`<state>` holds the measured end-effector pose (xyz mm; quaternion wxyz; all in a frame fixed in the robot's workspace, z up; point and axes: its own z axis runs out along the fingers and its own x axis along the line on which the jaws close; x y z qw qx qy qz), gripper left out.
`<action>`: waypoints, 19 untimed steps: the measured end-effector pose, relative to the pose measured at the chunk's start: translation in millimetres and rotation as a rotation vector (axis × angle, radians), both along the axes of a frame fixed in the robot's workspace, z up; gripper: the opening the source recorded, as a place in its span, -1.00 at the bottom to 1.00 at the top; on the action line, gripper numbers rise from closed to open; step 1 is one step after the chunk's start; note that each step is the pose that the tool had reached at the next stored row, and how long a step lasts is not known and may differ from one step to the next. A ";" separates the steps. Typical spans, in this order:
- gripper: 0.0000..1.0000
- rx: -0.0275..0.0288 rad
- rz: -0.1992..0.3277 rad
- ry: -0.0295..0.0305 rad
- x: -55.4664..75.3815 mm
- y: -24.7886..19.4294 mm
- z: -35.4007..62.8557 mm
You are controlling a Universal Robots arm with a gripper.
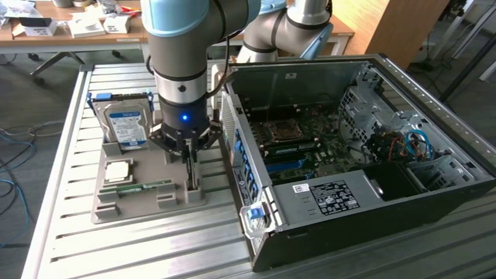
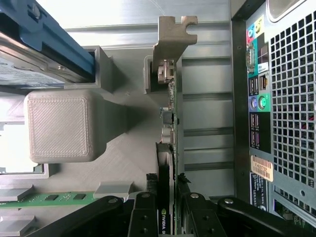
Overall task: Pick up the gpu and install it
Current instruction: 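Pick up the gpu and move the gpu toward the slot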
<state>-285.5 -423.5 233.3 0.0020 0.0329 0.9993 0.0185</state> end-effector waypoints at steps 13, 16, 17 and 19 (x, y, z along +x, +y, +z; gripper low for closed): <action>-0.47 0.0000 0.007 0.0001 0.0 0.0 2.2; -0.47 0.0004 0.007 0.0000 0.0 0.0 6.6; -0.47 0.0008 0.007 -0.0001 0.0 0.0 8.3; -0.47 0.0017 0.007 0.0000 0.0 0.0 12.0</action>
